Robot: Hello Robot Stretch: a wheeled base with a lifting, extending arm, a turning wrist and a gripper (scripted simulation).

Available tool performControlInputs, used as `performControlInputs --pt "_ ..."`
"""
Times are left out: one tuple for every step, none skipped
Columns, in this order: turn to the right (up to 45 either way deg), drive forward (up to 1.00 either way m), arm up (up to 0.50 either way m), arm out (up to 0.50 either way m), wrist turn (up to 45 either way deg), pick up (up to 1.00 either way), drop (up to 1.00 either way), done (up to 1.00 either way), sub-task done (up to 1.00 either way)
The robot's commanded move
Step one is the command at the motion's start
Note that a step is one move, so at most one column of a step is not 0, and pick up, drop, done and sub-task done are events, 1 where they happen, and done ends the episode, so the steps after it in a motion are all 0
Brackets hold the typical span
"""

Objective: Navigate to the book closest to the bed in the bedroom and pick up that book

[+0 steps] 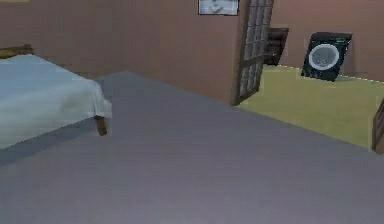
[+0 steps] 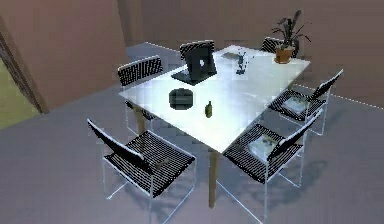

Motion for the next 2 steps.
performControlInputs --pt "0.0 0.45 0.00 0.00 0.0 0.00 0.00 0.00 0.00" --pt "39.0 0.00 0.00 0.00 0.0 0.00 0.00 0.00 0.00"
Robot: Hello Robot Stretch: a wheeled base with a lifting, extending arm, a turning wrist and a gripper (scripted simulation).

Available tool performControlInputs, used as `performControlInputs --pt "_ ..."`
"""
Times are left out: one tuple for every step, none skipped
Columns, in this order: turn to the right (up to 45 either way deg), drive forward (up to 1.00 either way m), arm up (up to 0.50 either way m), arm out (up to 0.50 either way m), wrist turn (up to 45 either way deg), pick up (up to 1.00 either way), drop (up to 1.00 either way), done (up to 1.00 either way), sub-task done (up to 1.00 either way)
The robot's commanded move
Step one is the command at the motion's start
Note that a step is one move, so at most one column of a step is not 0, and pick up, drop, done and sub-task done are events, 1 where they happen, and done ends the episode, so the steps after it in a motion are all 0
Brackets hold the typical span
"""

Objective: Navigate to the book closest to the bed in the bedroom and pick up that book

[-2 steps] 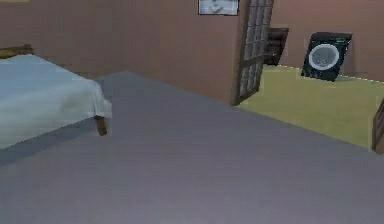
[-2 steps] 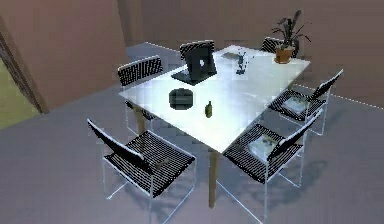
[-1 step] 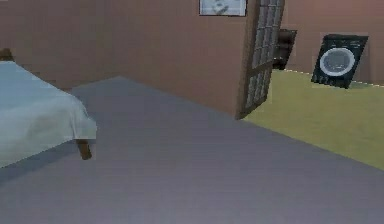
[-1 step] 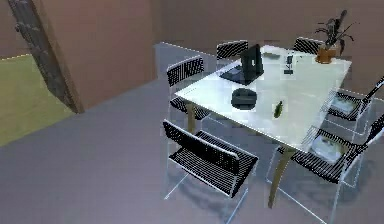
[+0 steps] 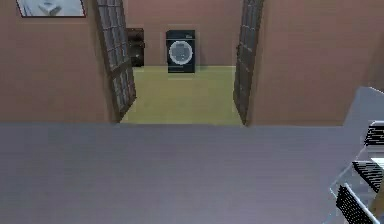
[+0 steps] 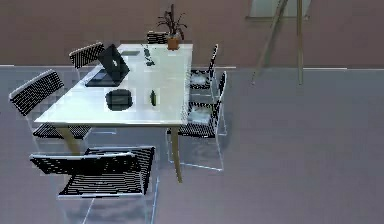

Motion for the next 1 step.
performControlInputs --pt "0.0 1.00 0.00 0.00 0.0 0.00 0.00 0.00 0.00"
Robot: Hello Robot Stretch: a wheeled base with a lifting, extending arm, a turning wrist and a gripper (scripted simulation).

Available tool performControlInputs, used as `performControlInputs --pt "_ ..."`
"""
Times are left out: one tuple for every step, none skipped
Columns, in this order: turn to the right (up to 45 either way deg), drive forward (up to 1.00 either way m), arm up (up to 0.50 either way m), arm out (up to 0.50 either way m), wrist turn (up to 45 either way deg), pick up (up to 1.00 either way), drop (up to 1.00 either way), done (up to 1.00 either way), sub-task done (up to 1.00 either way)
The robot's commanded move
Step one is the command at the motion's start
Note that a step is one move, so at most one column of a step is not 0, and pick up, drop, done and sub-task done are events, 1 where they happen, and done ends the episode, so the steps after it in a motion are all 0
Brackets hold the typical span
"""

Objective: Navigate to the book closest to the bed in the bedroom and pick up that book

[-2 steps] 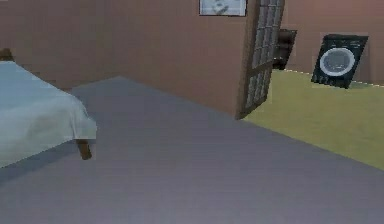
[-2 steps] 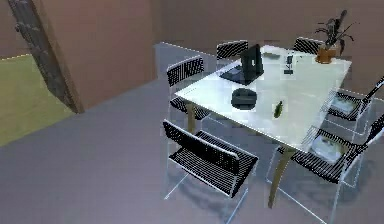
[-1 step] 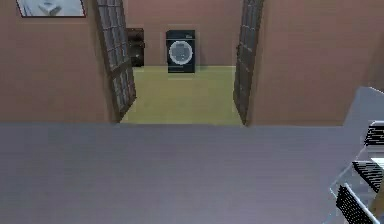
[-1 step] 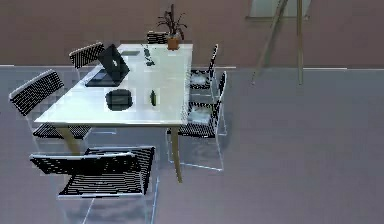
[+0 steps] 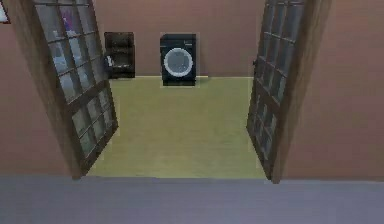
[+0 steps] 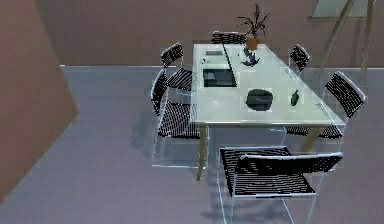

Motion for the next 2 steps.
performControlInputs --pt "45.0 0.00 0.00 0.00 0.0 0.00 0.00 0.00 0.00" --pt "0.0 0.45 0.00 0.00 0.0 0.00 0.00 0.00 0.00"
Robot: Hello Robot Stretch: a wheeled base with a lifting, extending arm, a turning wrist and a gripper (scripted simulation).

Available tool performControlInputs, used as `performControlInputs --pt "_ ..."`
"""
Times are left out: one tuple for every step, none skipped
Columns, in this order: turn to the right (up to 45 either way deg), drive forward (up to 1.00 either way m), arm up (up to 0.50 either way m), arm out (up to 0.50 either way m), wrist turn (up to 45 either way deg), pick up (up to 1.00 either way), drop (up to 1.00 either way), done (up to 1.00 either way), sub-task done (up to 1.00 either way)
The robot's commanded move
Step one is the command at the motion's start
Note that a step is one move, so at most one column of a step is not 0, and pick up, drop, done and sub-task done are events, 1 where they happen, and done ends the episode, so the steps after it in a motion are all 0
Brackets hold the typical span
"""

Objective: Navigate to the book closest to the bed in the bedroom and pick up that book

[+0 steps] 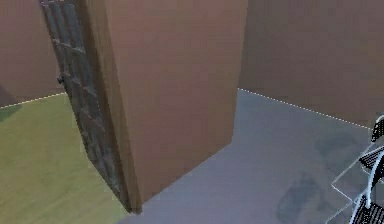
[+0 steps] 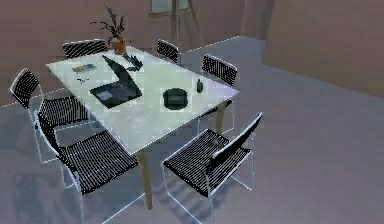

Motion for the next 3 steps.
performControlInputs --pt "39.0 0.00 0.00 0.00 0.0 0.00 0.00 0.00 0.00" --pt "0.0 0.15 0.00 0.00 0.0 0.00 0.00 0.00 0.00" --pt "-45.0 0.00 0.00 0.00 0.0 0.00 0.00 0.00 0.00"
